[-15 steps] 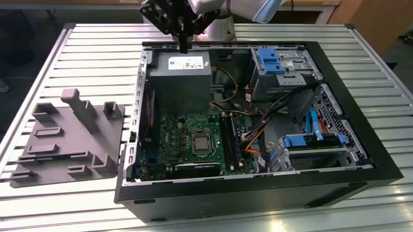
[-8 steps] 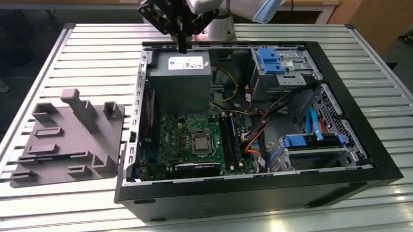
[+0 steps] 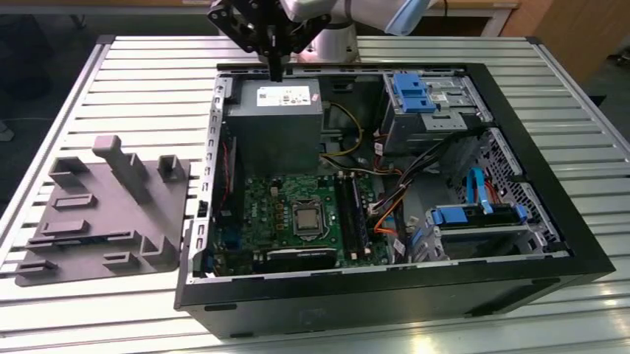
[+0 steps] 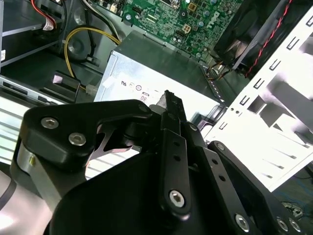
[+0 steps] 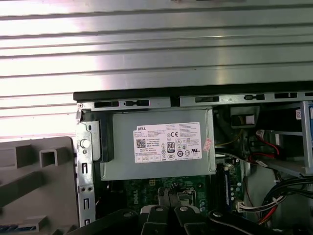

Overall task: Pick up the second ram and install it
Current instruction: 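Reach for the second ram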

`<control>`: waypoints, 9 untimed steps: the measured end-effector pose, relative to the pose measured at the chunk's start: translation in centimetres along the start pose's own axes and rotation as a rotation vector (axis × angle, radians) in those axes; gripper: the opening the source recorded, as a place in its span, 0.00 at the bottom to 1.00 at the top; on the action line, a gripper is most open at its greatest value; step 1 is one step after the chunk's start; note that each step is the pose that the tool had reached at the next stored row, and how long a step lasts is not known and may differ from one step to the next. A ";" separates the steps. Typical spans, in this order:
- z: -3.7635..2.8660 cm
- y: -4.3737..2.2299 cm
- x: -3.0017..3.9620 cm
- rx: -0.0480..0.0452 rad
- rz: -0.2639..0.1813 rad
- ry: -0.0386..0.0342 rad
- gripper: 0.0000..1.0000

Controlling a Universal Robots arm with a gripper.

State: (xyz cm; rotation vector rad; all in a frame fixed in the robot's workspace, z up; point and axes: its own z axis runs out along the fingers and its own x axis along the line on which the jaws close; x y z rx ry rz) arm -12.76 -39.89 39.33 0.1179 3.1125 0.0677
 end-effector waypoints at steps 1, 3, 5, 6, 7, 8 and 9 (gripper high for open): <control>0.00 0.00 0.04 0.0000 0.000 0.0000 0.11; 0.00 -0.01 0.13 0.0000 0.000 0.0000 0.11; -0.01 -0.02 0.23 0.0000 0.000 0.0000 0.11; -0.01 -0.02 0.28 0.0000 0.000 0.0000 0.11; -0.01 -0.03 0.33 -0.0001 0.000 0.0000 0.11; -0.01 -0.03 0.38 0.0000 0.000 0.0000 0.11; -0.01 -0.03 0.43 0.0000 0.000 0.0000 0.11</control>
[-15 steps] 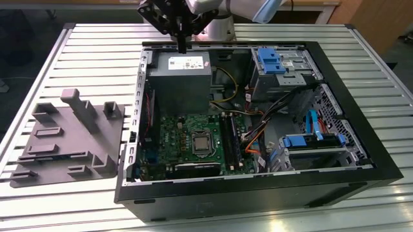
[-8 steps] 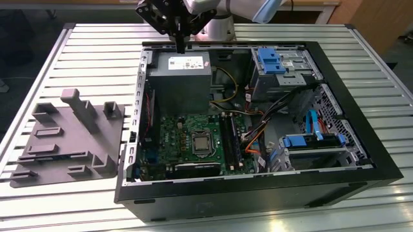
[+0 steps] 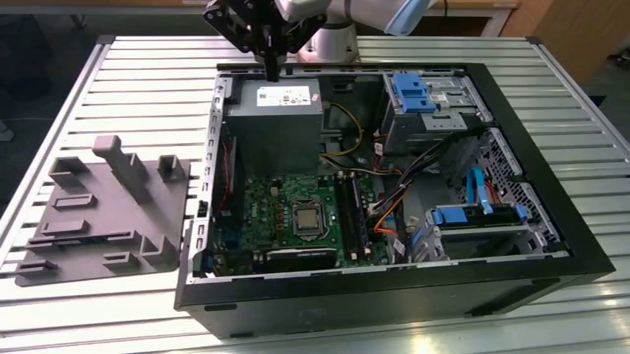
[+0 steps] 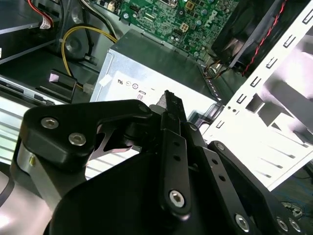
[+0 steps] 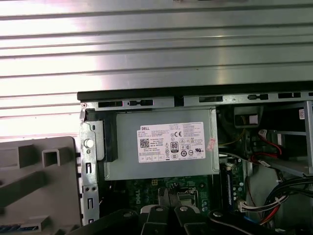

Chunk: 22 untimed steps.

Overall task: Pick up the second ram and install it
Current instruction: 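Reach for the second ram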

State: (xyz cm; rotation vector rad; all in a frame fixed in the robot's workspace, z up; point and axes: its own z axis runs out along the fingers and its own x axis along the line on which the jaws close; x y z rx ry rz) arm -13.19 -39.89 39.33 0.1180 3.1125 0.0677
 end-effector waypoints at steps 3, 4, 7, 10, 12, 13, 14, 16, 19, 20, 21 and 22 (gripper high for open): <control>0.00 -0.01 0.15 0.0000 0.000 0.0000 0.11; 0.00 -0.01 0.20 0.0000 0.000 -0.0001 0.11; -0.01 -0.02 0.31 0.0001 0.000 0.0000 0.11; -0.01 -0.03 0.42 0.0000 0.000 0.0000 0.11; -0.01 -0.04 0.49 0.0000 0.000 0.0000 0.11; -0.02 -0.04 0.53 0.0001 0.000 0.0000 0.11; -0.02 -0.05 0.58 0.0001 0.000 0.0000 0.11; -0.02 -0.05 0.67 0.0000 0.000 0.0000 0.11; -0.03 -0.06 0.77 0.0001 0.000 0.0000 0.11; -0.02 -0.06 0.81 0.0000 0.000 0.0000 0.11; -0.03 -0.06 0.85 0.0001 0.000 0.0000 0.11; -0.03 -0.07 0.89 0.0000 0.000 0.0000 0.11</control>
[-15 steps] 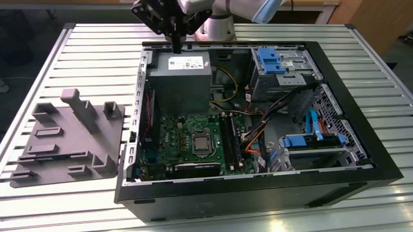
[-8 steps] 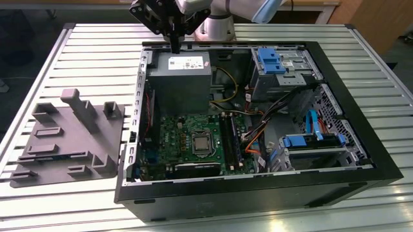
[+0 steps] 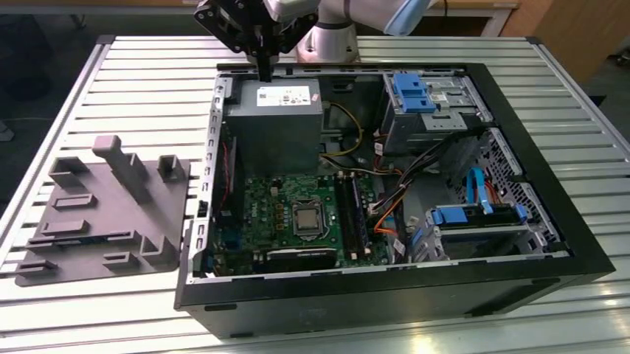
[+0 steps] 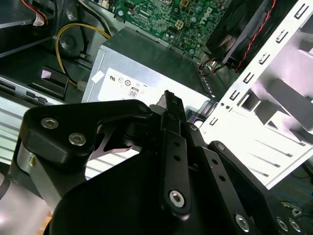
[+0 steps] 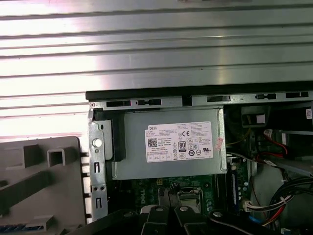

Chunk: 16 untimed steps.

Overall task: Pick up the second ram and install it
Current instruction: 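Reach for the second ram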

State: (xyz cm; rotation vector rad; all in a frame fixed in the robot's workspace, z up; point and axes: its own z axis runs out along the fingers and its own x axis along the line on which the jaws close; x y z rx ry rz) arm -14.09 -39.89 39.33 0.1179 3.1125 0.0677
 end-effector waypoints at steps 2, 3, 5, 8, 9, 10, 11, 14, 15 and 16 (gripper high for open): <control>-0.01 -0.01 0.09 0.0000 0.000 0.0000 0.11; -0.01 -0.01 0.13 0.0000 0.000 0.0000 0.11; -0.01 -0.02 0.22 0.0000 0.000 0.0000 0.11; -0.01 -0.03 0.38 0.0000 0.000 0.0000 0.11; -0.01 -0.03 0.42 0.0000 0.000 0.0000 0.11; -0.01 -0.03 0.47 0.0000 0.000 0.0000 0.11; -0.01 -0.04 0.52 0.0000 0.000 0.0000 0.11; -0.02 -0.05 0.66 0.0000 0.000 0.0000 0.11; -0.02 -0.05 0.70 0.0000 0.000 0.0000 0.11; -0.02 -0.06 0.75 0.0001 0.000 0.0000 0.11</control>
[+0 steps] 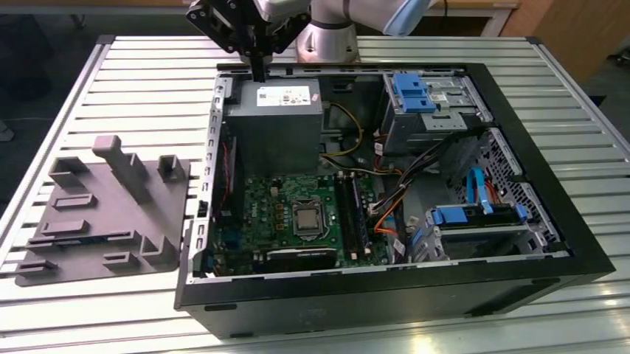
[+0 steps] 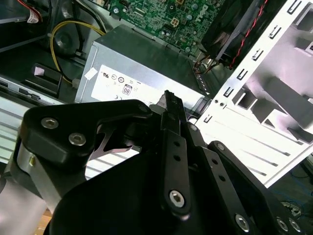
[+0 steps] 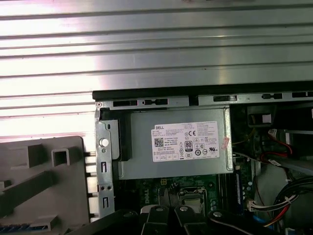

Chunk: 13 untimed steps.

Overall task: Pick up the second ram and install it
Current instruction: 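Reach for the second ram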

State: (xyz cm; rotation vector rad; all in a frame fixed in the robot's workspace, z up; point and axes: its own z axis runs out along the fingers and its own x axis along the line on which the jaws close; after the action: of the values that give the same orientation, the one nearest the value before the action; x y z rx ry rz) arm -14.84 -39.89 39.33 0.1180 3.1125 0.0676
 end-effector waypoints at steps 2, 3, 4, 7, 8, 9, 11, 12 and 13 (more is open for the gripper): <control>0.00 -0.01 0.10 0.0000 0.000 0.0000 0.11; 0.00 -0.01 0.15 -0.0001 0.000 0.0000 0.11; 0.00 -0.01 0.20 0.0000 0.000 0.0000 0.11; -0.01 -0.03 0.37 -0.0001 0.000 0.0000 0.11; -0.01 -0.03 0.43 0.0000 0.000 -0.0001 0.11; -0.01 -0.04 0.48 -0.0001 0.000 0.0000 0.11; -0.01 -0.04 0.57 0.0000 0.000 0.0000 0.11; -0.02 -0.05 0.62 0.0000 0.000 0.0000 0.11; -0.02 -0.05 0.66 0.0000 0.000 0.0000 0.11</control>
State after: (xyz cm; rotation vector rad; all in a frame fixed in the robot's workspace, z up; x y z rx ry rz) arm -15.50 -39.89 39.33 0.1180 3.1125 0.0676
